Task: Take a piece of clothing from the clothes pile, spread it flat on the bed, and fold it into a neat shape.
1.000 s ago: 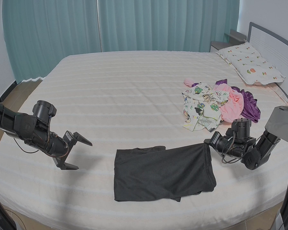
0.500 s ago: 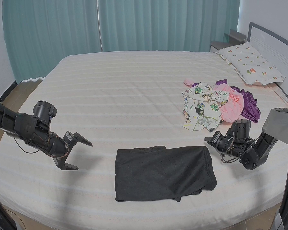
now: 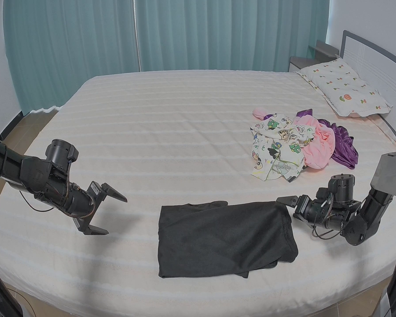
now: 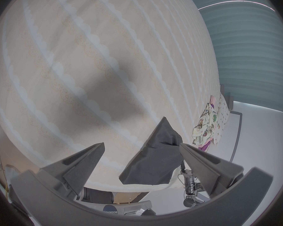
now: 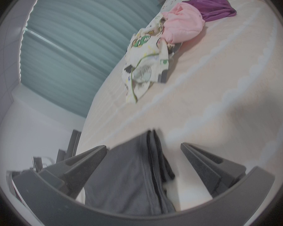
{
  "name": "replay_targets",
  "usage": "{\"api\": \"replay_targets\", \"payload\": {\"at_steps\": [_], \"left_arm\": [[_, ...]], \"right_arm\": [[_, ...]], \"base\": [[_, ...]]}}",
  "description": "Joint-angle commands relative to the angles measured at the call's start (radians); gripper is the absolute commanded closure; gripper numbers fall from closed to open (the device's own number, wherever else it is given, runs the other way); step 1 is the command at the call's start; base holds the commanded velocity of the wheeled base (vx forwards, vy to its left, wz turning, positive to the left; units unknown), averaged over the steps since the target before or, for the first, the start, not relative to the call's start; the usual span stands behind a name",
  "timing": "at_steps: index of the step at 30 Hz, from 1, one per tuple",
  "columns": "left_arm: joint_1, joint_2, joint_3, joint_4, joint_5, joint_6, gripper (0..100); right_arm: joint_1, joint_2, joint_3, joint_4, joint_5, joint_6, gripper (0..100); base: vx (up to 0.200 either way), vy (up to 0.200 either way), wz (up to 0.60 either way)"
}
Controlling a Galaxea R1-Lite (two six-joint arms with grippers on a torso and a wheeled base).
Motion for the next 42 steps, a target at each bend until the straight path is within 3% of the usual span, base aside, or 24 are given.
{"api": "replay_targets", "payload": {"at_steps": [1,15,16,18,34,42], "left_arm": [[0.0,0.001,0.002,0.0,0.0,0.0,0],[-0.002,0.001,0.002,0.0,-0.002,0.001,0],[-0.002,0.001,0.002,0.0,-0.002,0.001,0],[-0.002,0.001,0.002,0.0,-0.002,0.001,0],[-0.003,0.001,0.002,0.0,-0.002,0.001,0],[-0.005,0.001,0.002,0.0,-0.002,0.001,0]], "right_arm": [[0.007,-0.093,0.153,-0.01,0.082,-0.092,0],[0.045,-0.109,0.285,-0.009,0.115,-0.184,0],[0.045,-0.109,0.292,-0.009,0.115,-0.192,100],[0.043,-0.106,0.315,-0.009,0.115,-0.233,100],[0.02,-0.172,0.39,-0.009,0.115,-0.244,100],[-0.013,-0.169,0.411,-0.009,0.115,-0.288,100]], "base": [[0.0,0.0,0.0],[0.0,0.0,0.0],[0.0,0.0,0.0],[0.0,0.0,0.0],[0.0,0.0,0.0],[0.0,0.0,0.0]]}}
